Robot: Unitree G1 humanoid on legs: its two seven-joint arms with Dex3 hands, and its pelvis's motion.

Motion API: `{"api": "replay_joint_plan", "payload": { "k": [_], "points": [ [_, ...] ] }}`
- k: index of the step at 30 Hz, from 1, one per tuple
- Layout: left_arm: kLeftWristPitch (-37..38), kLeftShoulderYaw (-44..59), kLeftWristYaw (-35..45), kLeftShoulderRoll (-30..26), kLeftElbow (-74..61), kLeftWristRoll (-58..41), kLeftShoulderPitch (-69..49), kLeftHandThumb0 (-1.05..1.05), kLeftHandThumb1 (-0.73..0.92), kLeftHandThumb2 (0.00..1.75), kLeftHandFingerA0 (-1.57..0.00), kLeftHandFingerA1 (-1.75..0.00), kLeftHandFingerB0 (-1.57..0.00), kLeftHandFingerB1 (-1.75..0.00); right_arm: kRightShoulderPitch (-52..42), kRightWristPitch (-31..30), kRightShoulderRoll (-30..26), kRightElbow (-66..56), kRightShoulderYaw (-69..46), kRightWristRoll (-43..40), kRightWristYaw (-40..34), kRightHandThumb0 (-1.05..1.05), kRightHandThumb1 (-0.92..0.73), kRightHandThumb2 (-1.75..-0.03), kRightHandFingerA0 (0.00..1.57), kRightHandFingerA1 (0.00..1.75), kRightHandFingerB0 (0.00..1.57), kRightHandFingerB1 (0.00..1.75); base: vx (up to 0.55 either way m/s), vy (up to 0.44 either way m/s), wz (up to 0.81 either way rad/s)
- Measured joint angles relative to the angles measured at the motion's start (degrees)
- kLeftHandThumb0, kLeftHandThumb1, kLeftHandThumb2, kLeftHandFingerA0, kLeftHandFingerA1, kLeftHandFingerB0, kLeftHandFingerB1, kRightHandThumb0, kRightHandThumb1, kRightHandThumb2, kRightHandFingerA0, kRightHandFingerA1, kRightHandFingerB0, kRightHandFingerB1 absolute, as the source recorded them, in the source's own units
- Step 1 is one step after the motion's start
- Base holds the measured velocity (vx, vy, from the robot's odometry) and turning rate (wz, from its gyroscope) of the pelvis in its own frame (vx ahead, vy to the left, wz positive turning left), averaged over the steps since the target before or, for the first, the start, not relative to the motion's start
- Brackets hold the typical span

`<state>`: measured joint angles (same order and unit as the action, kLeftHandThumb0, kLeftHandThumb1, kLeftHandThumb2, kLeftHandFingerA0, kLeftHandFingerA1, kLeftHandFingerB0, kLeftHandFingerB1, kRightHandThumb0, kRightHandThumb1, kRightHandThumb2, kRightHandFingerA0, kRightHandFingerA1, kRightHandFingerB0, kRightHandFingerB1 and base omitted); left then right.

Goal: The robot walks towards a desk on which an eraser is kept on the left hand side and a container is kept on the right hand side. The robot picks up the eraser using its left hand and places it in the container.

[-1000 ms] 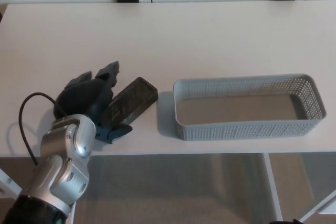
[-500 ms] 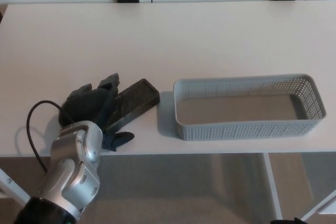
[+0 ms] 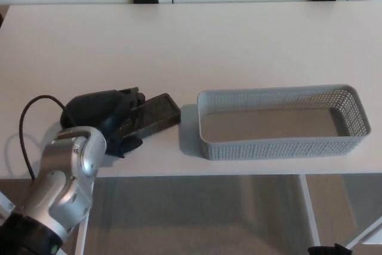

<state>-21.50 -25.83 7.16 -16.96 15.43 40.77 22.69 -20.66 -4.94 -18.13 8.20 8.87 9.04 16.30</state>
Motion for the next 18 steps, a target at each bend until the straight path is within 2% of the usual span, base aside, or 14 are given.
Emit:
{"api": "replay_joint_plan", "payload": {
  "k": [1, 2, 3, 5, 6, 7, 8, 9, 10, 11, 15, 18],
  "points": [
    [1.0, 0.5, -0.5, -0.1, 0.3, -0.4, -0.2, -0.26, 0.86, 0.62, -0.62, -1.68, -0.63, -0.53, 0.2, 0.0, -0.1, 0.0, 0.0, 0.0, 0.1, -0.64, -0.44, -0.73, 0.20, 0.56, 0.06, 0.48, 0.00, 0.000, 0.00],
    [1.8, 1.0, -1.1, -0.1, 0.6, -0.7, -0.5, -0.25, 0.85, 0.62, -0.63, -1.66, -0.65, -0.53, 0.2, 0.0, -0.1, 0.1, 0.1, 0.0, 0.3, -0.64, -0.43, -0.74, 0.20, 0.56, 0.05, 0.48, 0.00, 0.000, 0.00],
    [2.5, 1.4, -1.6, 0.0, 0.8, -1.0, -0.8, -0.23, 0.86, 0.61, -0.62, -1.68, -0.65, -0.62, 0.3, 0.0, -0.2, 0.1, 0.1, 0.0, 0.4, -0.63, -0.43, -0.73, 0.20, 0.56, 0.06, 0.48, 0.00, 0.000, 0.00],
    [3.9, 2.2, -2.7, 0.0, 1.2, -1.5, -1.3, -0.24, 0.89, 0.61, -0.62, -1.70, -0.66, -0.64, 0.3, -0.1, -0.2, 0.1, 0.2, 0.0, 0.6, -0.62, -0.44, -0.73, 0.19, 0.56, 0.05, 0.48, 0.00, 0.000, 0.00],
    [4.4, 2.7, -3.1, 0.2, 1.3, -1.7, -1.6, -0.25, 0.83, 0.62, -0.61, -1.63, -0.64, -0.54, 0.3, -0.1, -0.2, 0.1, 0.2, -0.1, 0.7, -0.62, -0.44, -0.73, 0.20, 0.56, 0.06, 0.48, 0.00, 0.000, 0.00],
    [4.8, 3.4, -3.6, 0.6, 1.3, -2.0, -1.9, -0.26, 0.84, 0.58, -0.56, -1.68, -0.47, -1.00, 0.3, -0.1, -0.2, 0.1, 0.2, -0.1, 0.8, -0.62, -0.44, -0.73, 0.20, 0.56, 0.06, 0.48, 0.00, 0.000, 0.00],
    [5.0, 4.5, -4.3, 1.2, 1.2, -2.3, -2.4, -0.26, 0.84, 0.58, -0.56, -1.68, -0.47, -1.00, 0.3, -0.1, -0.2, 0.1, 0.2, -0.1, 0.9, -0.62, -0.44, -0.73, 0.20, 0.56, 0.06, 0.48, 0.00, 0.000, 0.00],
    [5.2, 5.6, -5.1, 1.9, 1.1, -2.8, -2.9, -0.25, 0.90, 0.55, -0.53, -1.75, -0.37, -1.18, 0.3, -0.1, -0.2, 0.2, 0.3, -0.1, 0.9, -0.62, -0.43, -0.73, 0.21, 0.56, 0.07, 0.48, 0.00, 0.000, 0.00],
    [5.4, 6.7, -5.9, 2.6, 1.1, -3.3, -3.3, -0.28, 0.89, 0.58, -0.52, -1.75, -0.34, -1.35, 0.4, -0.1, -0.3, 0.2, 0.3, 0.0, 0.9, -0.62, -0.43, -0.73, 0.21, 0.56, 0.07, 0.48, 0.00, 0.000, 0.00],
    [5.6, 7.6, -6.5, 3.2, 1.1, -3.6, -3.7, -0.29, 0.90, 0.59, -0.54, -1.75, -0.33, -1.44, 0.4, -0.1, -0.3, 0.2, 0.3, 0.0, 0.9, -0.62, -0.43, -0.74, 0.21, 0.56, 0.06, 0.48, 0.00, 0.000, 0.00],
    [6.2, 12.7, -9.4, 5.4, -0.7, -5.6, -4.3, -0.35, 0.88, 0.63, -0.64, -1.75, -0.40, -1.48, 0.6, -0.2, -0.3, 0.3, 0.5, 0.0, 1.1, -0.62, -0.44, -0.73, 0.20, 0.55, 0.06, 0.47, 0.00, 0.000, 0.00],
    [6.8, 15.5, -11.6, 6.5, -3.4, -6.5, -4.0, -0.34, 0.84, 0.64, -0.71, -1.75, -0.52, -1.31, 0.7, -0.3, -0.5, 0.2, 0.6, 0.0, 1.4, -0.64, -0.44, -0.74, 0.20, 0.55, 0.07, 0.47, 0.00, 0.000, 0.00]
  ]
}}
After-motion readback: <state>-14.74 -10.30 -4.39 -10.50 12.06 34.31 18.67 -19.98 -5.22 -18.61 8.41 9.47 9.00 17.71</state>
